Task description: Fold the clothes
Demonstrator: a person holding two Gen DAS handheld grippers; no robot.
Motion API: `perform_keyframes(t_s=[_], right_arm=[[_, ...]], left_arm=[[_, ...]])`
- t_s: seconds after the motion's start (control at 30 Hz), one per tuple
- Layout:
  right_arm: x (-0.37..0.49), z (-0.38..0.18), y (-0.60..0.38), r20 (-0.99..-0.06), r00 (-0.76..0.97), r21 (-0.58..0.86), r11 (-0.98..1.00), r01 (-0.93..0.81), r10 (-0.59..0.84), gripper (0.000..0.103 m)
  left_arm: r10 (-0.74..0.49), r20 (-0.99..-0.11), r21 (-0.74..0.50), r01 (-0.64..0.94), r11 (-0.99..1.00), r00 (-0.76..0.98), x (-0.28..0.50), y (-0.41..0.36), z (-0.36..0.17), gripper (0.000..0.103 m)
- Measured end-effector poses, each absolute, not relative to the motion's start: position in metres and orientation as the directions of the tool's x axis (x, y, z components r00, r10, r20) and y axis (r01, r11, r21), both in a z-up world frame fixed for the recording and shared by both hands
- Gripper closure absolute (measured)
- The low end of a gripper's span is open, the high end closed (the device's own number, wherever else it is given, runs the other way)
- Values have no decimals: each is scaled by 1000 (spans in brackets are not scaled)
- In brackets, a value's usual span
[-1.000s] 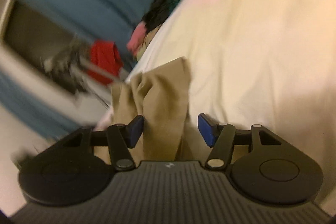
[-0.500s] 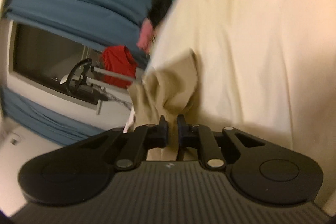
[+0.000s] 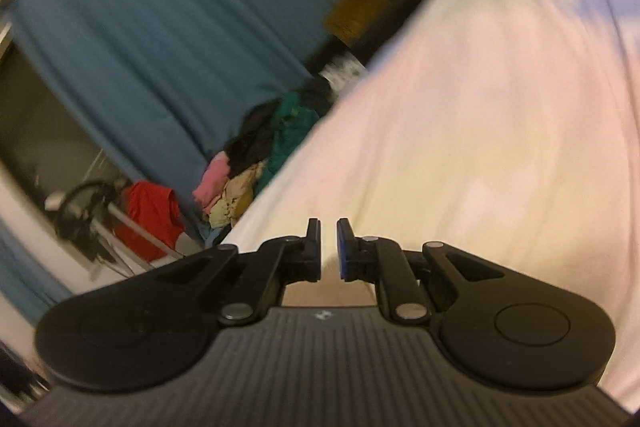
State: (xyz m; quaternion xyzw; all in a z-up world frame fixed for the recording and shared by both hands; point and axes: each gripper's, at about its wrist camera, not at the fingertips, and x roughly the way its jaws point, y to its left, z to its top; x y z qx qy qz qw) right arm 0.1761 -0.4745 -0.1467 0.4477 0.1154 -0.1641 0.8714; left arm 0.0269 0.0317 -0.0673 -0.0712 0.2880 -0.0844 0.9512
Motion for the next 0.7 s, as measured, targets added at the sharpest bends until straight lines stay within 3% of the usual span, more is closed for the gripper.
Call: perform_keyframes(t_s=[0.03, 0.07, 0.1, 0.13, 0.37, 0.47, 0.63, 0.67, 0.7], right_arm=[[175, -152, -478, -358, 920, 765, 516, 386, -157, 81], [173, -155, -479, -360, 925, 777, 510, 369, -122, 57], [172, -158, -478, -358, 930, 787, 506, 352, -90, 18], [174, -159, -476, -346, 936, 793, 512, 331, -69, 7], [203, -173, -476, -318, 947, 765, 575, 290, -55, 7], [223, -189, -481, -354, 935, 750, 590, 300, -25, 29], [251, -199, -473, -379, 925, 702, 647, 297, -12, 31], [255, -198, -470, -375, 927, 690, 665, 285, -9, 37], [259, -197, -467, -373, 928, 678, 682, 276, -4, 55]], left_arm=[[-200, -533, -183, 119, 976, 822, 26, 32, -66, 2], [-198, -530, -181, 119, 976, 825, 25, 32, -65, 2], [-198, -527, -180, 119, 977, 827, 25, 31, -65, 2], [-197, -525, -178, 119, 977, 828, 24, 31, -64, 2], [-190, -533, -155, 126, 980, 824, 23, 27, -66, 2], [-190, -540, -139, 135, 981, 820, 25, 24, -69, 2], [-191, -556, -117, 151, 982, 809, 31, 20, -77, 2], [-190, -560, -114, 153, 982, 807, 32, 19, -78, 2], [-190, -563, -110, 155, 982, 804, 32, 19, -80, 2]])
